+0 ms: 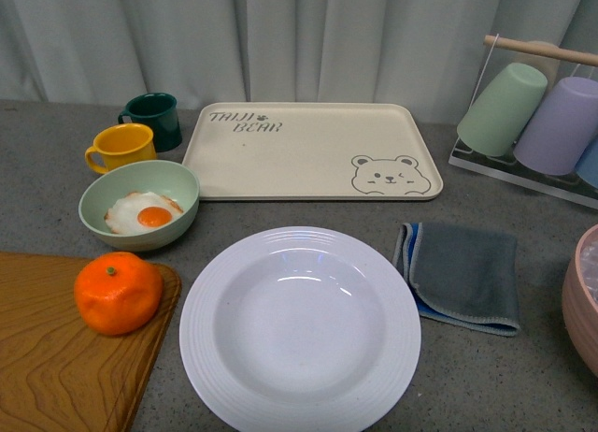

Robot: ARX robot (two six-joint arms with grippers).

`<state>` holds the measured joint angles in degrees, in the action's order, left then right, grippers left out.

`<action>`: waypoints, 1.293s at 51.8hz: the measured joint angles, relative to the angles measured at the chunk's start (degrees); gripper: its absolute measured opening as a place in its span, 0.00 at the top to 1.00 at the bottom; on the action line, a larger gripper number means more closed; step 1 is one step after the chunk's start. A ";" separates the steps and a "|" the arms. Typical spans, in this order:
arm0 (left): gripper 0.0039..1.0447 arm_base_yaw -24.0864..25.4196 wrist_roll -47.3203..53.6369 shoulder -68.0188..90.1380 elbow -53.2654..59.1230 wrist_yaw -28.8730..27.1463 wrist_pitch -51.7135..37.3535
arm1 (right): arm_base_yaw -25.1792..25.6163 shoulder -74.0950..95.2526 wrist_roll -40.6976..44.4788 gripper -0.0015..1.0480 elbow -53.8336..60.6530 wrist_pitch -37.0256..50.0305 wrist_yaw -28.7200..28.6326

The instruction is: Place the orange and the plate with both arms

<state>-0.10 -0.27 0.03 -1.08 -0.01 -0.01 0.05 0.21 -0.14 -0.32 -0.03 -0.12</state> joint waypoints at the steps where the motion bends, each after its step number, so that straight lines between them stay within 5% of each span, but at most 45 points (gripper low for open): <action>1: 0.06 0.00 0.00 0.00 0.00 0.00 0.00 | 0.00 0.00 0.00 0.09 0.00 0.00 0.00; 52: 0.06 -0.13 -0.15 0.24 -0.15 -0.61 0.28 | 0.00 0.00 0.00 0.09 0.00 0.00 0.00; 56: 0.06 -3.65 -6.67 11.37 -5.07 -9.92 10.69 | 0.00 0.00 0.00 0.09 0.00 0.00 0.02; 67: 0.06 -6.36 -10.56 40.19 -9.44 -8.79 -4.83 | 0.00 0.00 0.00 0.09 0.00 0.00 0.00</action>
<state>-6.46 -10.83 40.23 -10.52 -8.80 -4.84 0.05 0.21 -0.14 -0.32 -0.03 -0.12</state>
